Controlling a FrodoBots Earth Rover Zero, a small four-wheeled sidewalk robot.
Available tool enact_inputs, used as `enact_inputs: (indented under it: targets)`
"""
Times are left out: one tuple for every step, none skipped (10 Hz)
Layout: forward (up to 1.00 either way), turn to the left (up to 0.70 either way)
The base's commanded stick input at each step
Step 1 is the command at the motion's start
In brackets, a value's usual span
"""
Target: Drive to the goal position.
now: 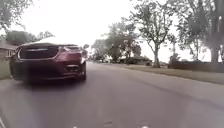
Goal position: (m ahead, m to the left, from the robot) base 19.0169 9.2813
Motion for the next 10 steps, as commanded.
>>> enact_inputs:
  targets:
    - [0.7,0.0]
    - [0.7,0.0]
    - [0.7,0.0]
    - [0.7,0.0]
    - [0.7,0.0]
    - [0.7,0.0]
    - [0.7,0.0]
    - [0.7,0.0]
    - [0.7,0.0]
    - [0.7,0.19]
